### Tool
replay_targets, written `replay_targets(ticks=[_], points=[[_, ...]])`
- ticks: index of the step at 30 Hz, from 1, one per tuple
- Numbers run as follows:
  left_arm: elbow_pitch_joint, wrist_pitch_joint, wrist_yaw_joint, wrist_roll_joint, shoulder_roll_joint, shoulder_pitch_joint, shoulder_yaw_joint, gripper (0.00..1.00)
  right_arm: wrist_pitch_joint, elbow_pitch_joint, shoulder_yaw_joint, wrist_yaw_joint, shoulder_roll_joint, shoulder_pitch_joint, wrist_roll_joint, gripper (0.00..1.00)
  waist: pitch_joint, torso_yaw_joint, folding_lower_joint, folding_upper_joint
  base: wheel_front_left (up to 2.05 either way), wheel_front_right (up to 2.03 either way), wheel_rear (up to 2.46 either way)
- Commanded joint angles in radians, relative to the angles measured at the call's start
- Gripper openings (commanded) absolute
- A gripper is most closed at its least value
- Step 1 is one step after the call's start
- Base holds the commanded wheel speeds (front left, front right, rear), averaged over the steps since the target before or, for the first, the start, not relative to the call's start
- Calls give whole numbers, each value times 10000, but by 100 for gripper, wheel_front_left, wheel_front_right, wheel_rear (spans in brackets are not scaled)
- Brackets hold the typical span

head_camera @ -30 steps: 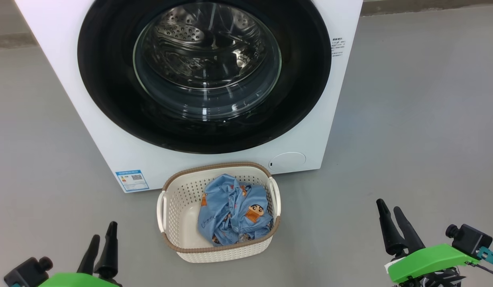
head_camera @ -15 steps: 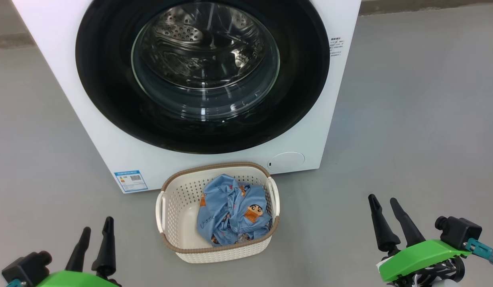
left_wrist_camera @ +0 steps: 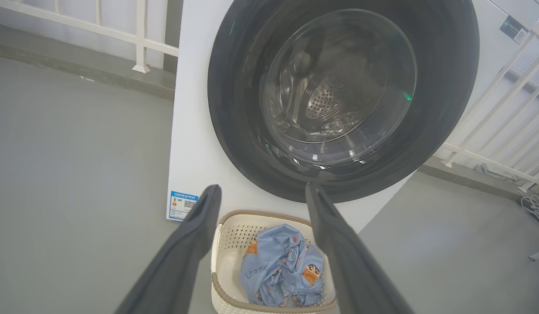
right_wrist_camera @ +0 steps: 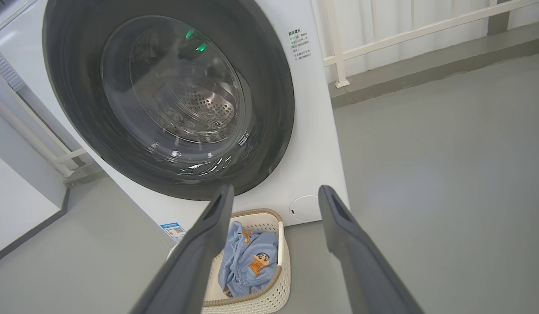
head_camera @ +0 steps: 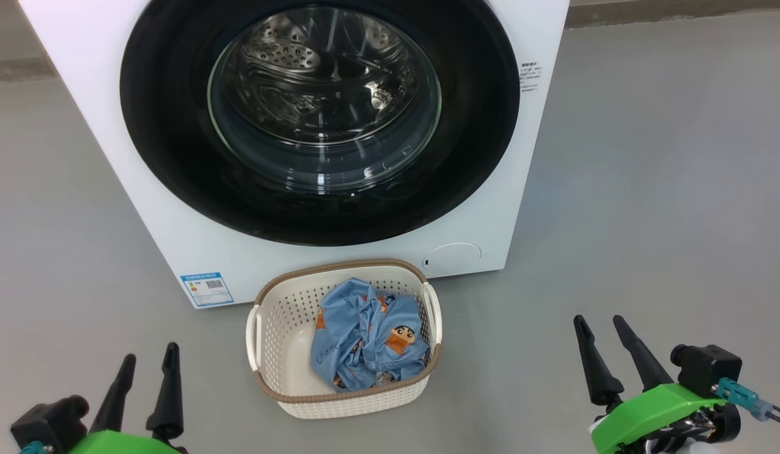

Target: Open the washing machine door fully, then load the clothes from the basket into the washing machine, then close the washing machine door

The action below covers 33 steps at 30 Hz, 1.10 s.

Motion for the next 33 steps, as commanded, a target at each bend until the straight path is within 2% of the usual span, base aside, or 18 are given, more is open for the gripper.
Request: replay_targets(ticks=[1, 25, 33], points=[[-260, -180, -21, 444, 259, -215, 289, 100, -170, -173, 226, -9, -31, -632, -486, 100, 2, -8, 0, 0, 0, 0, 0], [-324, -895, -28, 2945, 297, -240, 635, 100, -874, -123, 272, -11, 40, -935, -3229, 100, 73, -33, 0, 0, 0, 0, 0], [-175, -1021, -29, 3347, 166, -243, 959, 100, -998, -215, 5, -11, 113, -930, -3633, 100, 97, -80, 0, 0, 0, 0, 0]])
